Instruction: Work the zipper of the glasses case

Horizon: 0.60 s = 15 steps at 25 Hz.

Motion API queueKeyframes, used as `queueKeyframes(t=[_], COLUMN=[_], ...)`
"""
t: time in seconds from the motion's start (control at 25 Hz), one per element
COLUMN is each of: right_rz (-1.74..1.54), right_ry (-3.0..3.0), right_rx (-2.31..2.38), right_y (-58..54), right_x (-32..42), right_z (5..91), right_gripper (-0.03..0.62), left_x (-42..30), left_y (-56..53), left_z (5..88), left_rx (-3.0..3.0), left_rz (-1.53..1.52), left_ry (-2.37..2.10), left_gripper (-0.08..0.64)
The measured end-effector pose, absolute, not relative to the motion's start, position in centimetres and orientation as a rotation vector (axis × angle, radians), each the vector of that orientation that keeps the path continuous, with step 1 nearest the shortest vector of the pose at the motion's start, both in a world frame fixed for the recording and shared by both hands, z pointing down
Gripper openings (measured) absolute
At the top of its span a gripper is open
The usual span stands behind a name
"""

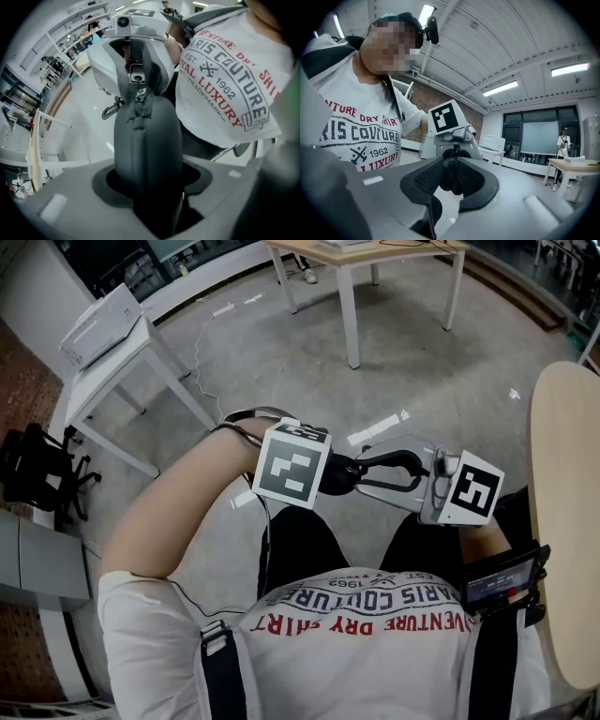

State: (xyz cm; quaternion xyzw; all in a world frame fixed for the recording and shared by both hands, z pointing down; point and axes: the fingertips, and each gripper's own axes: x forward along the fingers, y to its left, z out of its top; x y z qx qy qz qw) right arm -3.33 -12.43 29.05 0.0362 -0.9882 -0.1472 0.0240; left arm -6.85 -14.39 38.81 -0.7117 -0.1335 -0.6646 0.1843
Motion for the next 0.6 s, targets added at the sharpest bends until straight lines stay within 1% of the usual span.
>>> queueKeyframes(t=[0.12, 0.24, 0.6], right_rz=[-0.397, -0.322, -0.288], right_ry=[-3.084, -3.141, -3.082], right_rx=[0.153, 0.16, 0.224], right_y=[-12.8, -12.7, -13.7], right_x=[-3.0, -3.1, -3.0], right_z=[29.3, 28.7, 29.8], right_gripper=[0.074, 0.067, 0.046], left_x=[-6.6, -6.4, -6.7], left_y=[-14.8, -15.4, -15.9], left_z=[39.0, 39.2, 39.4], left_rx=[-1.998, -1.994, -2.002], left_rz=[-1.868, -1.859, -1.841], left_ry=[-0.338, -0.299, -0.269], left_gripper=[0.252, 0.252, 0.252])
